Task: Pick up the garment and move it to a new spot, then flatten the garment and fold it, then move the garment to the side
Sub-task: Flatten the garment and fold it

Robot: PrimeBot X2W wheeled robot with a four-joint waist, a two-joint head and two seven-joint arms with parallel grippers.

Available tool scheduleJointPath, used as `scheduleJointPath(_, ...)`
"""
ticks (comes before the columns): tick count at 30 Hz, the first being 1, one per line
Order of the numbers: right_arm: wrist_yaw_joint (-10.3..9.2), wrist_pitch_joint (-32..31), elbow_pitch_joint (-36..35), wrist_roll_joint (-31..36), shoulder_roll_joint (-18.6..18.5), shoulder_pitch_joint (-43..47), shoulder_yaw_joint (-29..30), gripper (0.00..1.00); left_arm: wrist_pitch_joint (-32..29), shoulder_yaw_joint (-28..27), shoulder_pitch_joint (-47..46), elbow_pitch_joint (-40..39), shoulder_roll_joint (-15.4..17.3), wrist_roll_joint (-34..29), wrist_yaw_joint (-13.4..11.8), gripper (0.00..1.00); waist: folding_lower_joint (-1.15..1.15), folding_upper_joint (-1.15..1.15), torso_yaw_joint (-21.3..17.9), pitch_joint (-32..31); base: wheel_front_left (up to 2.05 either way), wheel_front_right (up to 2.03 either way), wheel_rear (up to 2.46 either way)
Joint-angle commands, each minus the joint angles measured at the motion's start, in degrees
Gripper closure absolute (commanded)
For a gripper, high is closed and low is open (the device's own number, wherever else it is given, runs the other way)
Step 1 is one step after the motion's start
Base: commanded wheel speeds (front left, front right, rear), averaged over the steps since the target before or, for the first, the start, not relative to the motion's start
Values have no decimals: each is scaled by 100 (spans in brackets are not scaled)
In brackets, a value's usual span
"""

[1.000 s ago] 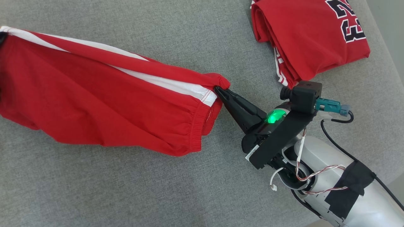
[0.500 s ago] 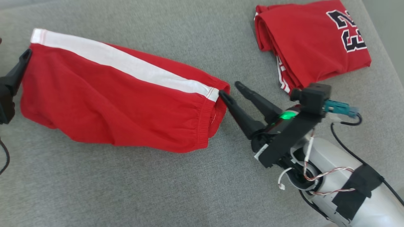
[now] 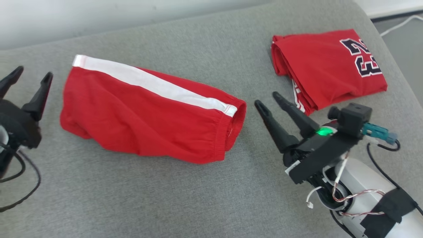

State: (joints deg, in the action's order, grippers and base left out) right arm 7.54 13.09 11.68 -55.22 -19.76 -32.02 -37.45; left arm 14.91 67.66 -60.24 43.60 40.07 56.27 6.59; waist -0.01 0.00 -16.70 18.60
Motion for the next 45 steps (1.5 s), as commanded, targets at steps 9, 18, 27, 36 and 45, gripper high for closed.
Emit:
scheduleJointPath(9, -9, 206, 90, 1923, 109, 932, 1378, 0, 33, -1312, 1112, -584, -323, -552, -297, 0, 1, 0, 302, -421, 0, 0, 0)
scheduleJointPath(18, -9, -160, -625, 3068, 676, 1762, 2277, 0, 33, -1867, 1750, -358, -662, -917, -195, 0, 1, 0, 195, -485, 0, 0, 0)
scheduleJointPath(27, -9, -638, -1233, 3313, 860, 1968, 2435, 0, 34, -2020, 1868, 498, -1069, -821, 45, 0, 1, 0, 35, -486, 0, 0, 0)
scheduleJointPath(36, -9, -776, -1422, 3319, 861, 2016, 2409, 0, 13, -1729, 1851, 900, -1267, -475, 90, 0, 1, 0, -158, -446, 0, 0, 0)
scheduleJointPath(45, -9, -834, -1430, 3316, 843, 1961, 2379, 0, -148, -1275, 1648, 1104, -1206, -68, 81, 0, 1, 0, -264, -462, 0, 0, 0)
